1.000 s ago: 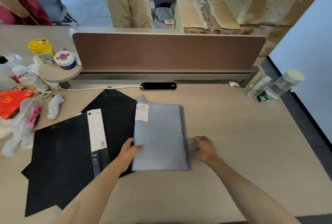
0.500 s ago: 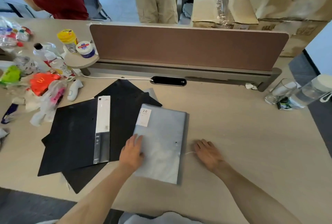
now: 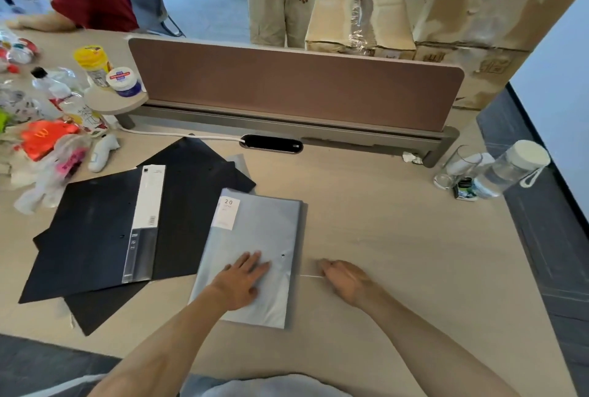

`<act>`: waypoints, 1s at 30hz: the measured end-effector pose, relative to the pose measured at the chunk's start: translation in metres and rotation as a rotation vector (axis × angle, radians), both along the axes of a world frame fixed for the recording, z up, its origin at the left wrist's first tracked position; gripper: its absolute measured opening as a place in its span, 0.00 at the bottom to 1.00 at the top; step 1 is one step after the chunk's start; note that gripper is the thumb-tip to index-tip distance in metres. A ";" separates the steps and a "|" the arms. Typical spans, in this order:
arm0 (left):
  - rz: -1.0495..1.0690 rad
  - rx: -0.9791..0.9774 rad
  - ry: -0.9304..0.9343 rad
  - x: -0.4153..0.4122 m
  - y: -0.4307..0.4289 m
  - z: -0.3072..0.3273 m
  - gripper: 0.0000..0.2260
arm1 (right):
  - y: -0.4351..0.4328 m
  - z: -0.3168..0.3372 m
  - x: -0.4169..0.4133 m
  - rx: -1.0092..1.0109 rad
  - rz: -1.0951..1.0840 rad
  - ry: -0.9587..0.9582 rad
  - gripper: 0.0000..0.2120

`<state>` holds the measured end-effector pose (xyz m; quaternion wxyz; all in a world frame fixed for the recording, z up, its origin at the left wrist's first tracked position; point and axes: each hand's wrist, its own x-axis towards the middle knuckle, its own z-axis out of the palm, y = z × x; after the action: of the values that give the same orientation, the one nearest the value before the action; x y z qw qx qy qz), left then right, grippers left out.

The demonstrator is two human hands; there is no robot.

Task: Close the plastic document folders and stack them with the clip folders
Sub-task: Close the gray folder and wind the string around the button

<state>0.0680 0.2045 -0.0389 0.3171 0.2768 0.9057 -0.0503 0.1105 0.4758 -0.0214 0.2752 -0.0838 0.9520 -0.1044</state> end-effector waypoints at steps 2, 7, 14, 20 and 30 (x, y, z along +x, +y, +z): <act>-0.017 -0.007 0.013 0.001 0.006 0.000 0.29 | 0.009 0.007 -0.002 -0.055 -0.045 -0.060 0.11; -0.047 0.008 0.066 0.009 0.019 -0.006 0.30 | 0.008 0.018 -0.014 -0.357 -0.177 -0.280 0.11; -0.110 0.068 0.095 0.009 0.015 -0.010 0.28 | -0.030 0.021 -0.055 -0.511 -0.265 -0.246 0.13; -0.074 0.206 0.147 0.008 0.015 -0.009 0.26 | -0.063 0.023 -0.098 -0.492 -0.288 -0.304 0.10; -0.080 0.362 0.186 -0.008 0.014 -0.021 0.26 | -0.087 -0.002 -0.135 -0.262 -0.236 -0.440 0.11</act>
<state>0.0596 0.2182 -0.0602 0.1748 0.3593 0.9136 0.0753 -0.0244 0.3891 -0.0235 0.4480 0.0176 0.8510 -0.2734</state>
